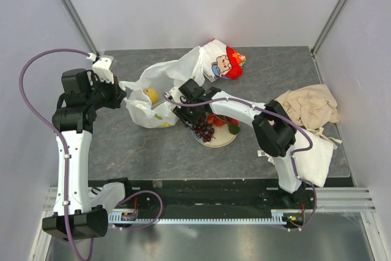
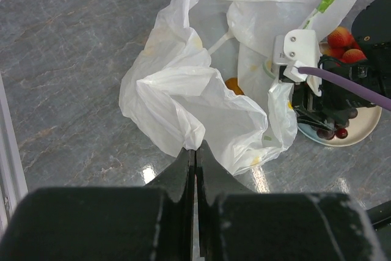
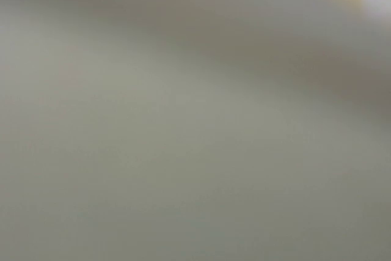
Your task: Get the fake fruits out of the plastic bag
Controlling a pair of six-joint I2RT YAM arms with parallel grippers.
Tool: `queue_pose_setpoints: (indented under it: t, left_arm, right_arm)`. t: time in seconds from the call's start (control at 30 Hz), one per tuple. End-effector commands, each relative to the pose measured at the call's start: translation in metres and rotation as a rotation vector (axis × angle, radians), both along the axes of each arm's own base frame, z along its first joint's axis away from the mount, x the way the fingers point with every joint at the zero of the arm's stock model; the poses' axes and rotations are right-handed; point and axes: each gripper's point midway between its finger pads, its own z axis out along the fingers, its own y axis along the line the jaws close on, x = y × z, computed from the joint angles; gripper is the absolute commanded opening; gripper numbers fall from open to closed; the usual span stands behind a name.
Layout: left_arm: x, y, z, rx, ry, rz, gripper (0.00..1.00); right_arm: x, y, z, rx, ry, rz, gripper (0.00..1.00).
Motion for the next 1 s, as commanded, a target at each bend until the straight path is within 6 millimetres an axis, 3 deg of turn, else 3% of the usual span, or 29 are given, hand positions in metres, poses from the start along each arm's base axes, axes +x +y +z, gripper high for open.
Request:
queue_pose_setpoints:
  t: [0.0, 0.1, 0.2, 0.37, 0.53, 0.63, 0.73, 0.8, 0.9, 0.93, 0.97]
  left_arm:
    - [0.0, -0.001, 0.014, -0.022, -0.046, 0.009, 0.02]
    - [-0.001, -0.001, 0.016, -0.022, -0.05, 0.008, 0.02]
    - [0.0, 0.0, 0.017, -0.02, -0.051, 0.007, 0.02]
    - [-0.007, -0.001, 0.006, -0.001, -0.021, -0.011, 0.02]
    - [-0.025, 0.0, -0.023, 0.041, 0.018, -0.039, 0.02]
    - [-0.043, -0.002, -0.033, 0.074, 0.056, -0.08, 0.02]
    - [-0.067, -0.009, -0.047, 0.099, 0.124, -0.162, 0.02]
    - [-0.085, -0.012, -0.056, 0.102, 0.17, -0.198, 0.02]
    - [-0.109, -0.013, -0.071, 0.147, 0.222, -0.26, 0.02]
    - [-0.114, -0.01, -0.074, 0.177, 0.228, -0.27, 0.02]
    - [-0.118, -0.005, -0.077, 0.211, 0.242, -0.261, 0.02]
  right_arm:
    - [0.028, 0.008, 0.009, 0.009, -0.09, -0.039, 0.46]
    - [0.029, 0.011, 0.014, 0.023, -0.092, -0.041, 0.48]
    - [0.021, 0.011, 0.029, 0.048, -0.081, -0.02, 0.62]
    - [-0.005, 0.004, 0.094, 0.127, -0.118, 0.065, 0.78]
    - [-0.046, -0.002, 0.144, 0.193, -0.088, 0.21, 0.83]
    - [-0.057, 0.004, 0.166, 0.26, -0.074, 0.258, 0.82]
    - [-0.053, 0.019, 0.184, 0.336, -0.106, 0.269, 0.77]
    - [-0.045, 0.027, 0.182, 0.357, -0.119, 0.235, 0.72]
    - [-0.02, 0.049, 0.173, 0.383, -0.172, 0.183, 0.62]
    - [-0.01, 0.06, 0.157, 0.375, -0.164, 0.167, 0.58]
    - [0.001, 0.067, 0.16, 0.382, -0.187, 0.142, 0.56]
